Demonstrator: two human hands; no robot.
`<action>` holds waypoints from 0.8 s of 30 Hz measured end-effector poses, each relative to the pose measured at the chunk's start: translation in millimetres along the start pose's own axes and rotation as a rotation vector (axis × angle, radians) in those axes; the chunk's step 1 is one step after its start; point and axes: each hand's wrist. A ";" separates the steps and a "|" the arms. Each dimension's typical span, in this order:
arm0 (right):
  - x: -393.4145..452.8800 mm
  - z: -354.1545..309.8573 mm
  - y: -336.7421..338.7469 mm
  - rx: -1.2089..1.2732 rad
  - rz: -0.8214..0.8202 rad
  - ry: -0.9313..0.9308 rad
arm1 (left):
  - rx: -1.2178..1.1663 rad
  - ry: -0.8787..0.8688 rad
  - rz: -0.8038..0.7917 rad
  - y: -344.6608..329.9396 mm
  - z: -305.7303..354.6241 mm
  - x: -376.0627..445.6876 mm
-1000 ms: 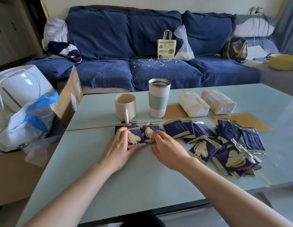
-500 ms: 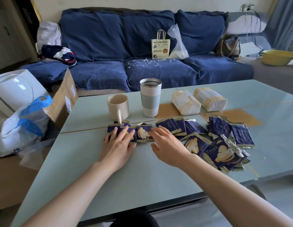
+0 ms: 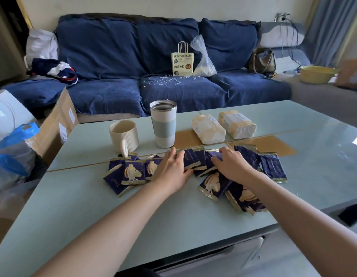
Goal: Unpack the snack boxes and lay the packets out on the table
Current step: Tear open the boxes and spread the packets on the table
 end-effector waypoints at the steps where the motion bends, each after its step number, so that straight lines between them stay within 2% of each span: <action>1: 3.4 -1.7 0.2 0.023 -0.007 -0.013 | 0.037 0.008 -0.053 -2.7 2.9 5.7; 4: 14.3 -9.3 0.6 0.113 -0.035 -0.114 | 0.142 0.000 -0.188 -11.6 7.6 17.7; 8: 30.2 -16.1 -0.2 0.109 -0.026 -0.138 | 0.104 -0.053 -0.229 -20.4 6.8 25.4; 12: 41.1 -19.3 0.0 0.180 -0.053 -0.178 | 0.040 -0.099 -0.190 -30.4 2.8 27.6; 16: 43.8 -23.0 0.1 0.514 -0.106 -0.268 | -0.027 -0.118 -0.154 -35.1 0.2 27.8; 19: 45.8 -29.7 1.5 0.529 -0.126 -0.294 | 0.038 -0.163 -0.114 -37.9 2.4 27.2; 24: 47.1 -40.0 0.0 0.606 -0.153 -0.308 | 0.017 -0.168 -0.061 -40.4 9.9 28.7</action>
Point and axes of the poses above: each hand's wrist, its own x-axis towards the middle knuckle, its own y-axis out of the back of the hand, z = x × y, and after that the axes turned 8 degrees about x, right-handed
